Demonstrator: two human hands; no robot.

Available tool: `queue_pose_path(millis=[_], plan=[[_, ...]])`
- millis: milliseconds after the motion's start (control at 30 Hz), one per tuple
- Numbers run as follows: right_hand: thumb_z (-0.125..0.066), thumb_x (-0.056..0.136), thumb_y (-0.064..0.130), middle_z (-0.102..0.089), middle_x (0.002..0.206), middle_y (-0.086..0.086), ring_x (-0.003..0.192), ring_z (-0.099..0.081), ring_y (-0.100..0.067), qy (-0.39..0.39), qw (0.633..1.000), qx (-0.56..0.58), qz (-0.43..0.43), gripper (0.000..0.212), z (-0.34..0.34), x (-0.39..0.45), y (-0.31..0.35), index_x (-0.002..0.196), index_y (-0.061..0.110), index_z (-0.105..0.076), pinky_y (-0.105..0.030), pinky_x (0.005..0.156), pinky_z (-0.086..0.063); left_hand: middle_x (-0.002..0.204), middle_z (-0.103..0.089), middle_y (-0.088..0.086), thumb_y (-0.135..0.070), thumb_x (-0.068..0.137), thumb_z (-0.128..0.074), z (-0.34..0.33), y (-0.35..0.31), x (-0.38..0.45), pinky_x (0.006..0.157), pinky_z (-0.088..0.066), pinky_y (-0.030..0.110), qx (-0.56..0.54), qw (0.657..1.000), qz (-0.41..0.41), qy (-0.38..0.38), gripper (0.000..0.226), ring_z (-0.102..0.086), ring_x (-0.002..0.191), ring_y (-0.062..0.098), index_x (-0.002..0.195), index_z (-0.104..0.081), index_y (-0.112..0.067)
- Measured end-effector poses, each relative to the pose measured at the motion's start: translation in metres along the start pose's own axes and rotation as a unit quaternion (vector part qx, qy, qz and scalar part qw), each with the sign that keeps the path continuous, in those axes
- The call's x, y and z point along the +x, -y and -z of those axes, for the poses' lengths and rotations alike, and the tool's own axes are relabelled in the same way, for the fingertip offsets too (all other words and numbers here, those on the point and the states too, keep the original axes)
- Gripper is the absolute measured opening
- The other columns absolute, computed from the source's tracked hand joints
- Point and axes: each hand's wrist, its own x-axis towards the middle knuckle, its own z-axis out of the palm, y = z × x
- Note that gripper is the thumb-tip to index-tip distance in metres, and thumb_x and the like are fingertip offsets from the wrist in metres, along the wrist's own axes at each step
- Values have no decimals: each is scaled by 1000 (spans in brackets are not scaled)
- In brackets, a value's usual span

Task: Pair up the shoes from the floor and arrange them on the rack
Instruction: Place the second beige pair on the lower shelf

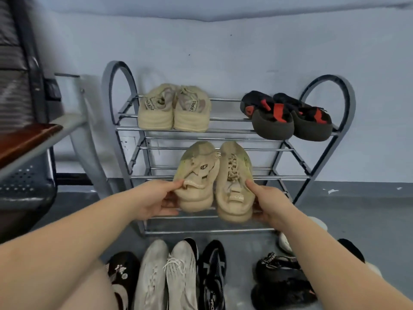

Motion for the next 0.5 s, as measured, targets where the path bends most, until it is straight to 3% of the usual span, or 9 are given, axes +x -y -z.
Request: queue_pose_path(millis=[167,333,500], plan=[[-57,92,38,-71,91,-13,74,-65,-26,20,1000,14,4,36,-36,28,14,100,5,-68,-37,66,-56,82,-67,4,-28,94,-52,31,-9,12,62,-58,31,-8,1000,6,-18,20,-63,72,17,94,-62,-12],[-54,95,35,-69,84,-9,73,-64,-24,42,999,16,4,30,-79,44,17,91,9,-66,-39,68,-57,86,-66,6,-30,93,-53,61,-14,29,72,-52,34,-41,995,8,-86,20,-61,80,19,90,-61,-12],[-52,95,39,-70,95,-12,79,-63,-24,40,999,-10,20,32,-110,60,21,91,11,-66,-43,78,-55,87,-61,3,-37,93,-53,79,-11,40,72,-52,34,-91,987,44,-127,23,-58,76,18,92,-58,-15]])
